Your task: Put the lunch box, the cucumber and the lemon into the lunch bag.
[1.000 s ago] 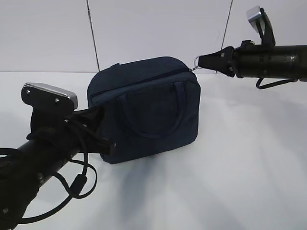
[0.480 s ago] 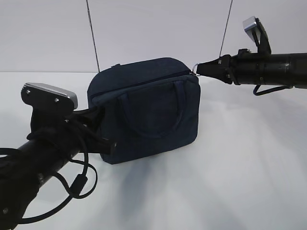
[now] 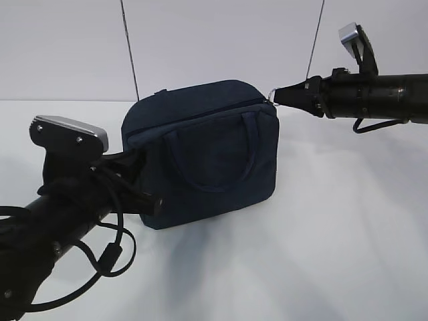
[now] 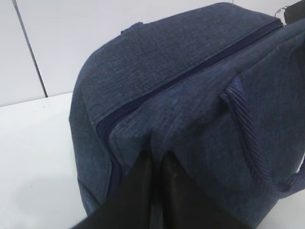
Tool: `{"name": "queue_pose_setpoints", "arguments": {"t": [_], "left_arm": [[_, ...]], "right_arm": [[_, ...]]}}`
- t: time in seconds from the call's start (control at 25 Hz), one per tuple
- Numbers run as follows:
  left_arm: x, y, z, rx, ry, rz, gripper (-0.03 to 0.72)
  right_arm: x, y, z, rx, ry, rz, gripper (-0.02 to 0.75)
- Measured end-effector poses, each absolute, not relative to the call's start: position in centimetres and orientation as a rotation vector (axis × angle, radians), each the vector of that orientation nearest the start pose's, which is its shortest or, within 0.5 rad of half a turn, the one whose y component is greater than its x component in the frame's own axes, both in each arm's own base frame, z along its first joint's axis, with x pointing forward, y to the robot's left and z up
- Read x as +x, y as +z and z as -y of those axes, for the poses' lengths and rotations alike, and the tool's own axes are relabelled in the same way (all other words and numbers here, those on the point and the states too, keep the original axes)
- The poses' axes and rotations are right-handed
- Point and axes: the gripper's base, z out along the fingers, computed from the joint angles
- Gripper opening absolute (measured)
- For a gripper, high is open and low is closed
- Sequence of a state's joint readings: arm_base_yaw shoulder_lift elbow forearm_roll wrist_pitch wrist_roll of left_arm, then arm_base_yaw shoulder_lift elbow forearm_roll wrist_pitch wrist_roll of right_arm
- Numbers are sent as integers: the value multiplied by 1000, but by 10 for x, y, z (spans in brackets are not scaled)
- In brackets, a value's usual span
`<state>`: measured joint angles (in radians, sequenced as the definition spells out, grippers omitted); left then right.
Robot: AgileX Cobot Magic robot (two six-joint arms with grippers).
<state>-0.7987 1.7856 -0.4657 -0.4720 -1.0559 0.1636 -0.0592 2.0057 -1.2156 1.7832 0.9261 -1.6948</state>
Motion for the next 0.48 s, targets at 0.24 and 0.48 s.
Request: {"name": "queue_pose_setpoints", "arguments": {"t": [0.24, 0.48], "left_arm": [[223, 142, 178, 347, -269, -1754, 8], [224, 147, 178, 328, -274, -1711, 132]], "right_arm": [[415, 194, -47, -312, 995, -1931, 20], [415, 194, -47, -308, 998, -1929, 20]]}}
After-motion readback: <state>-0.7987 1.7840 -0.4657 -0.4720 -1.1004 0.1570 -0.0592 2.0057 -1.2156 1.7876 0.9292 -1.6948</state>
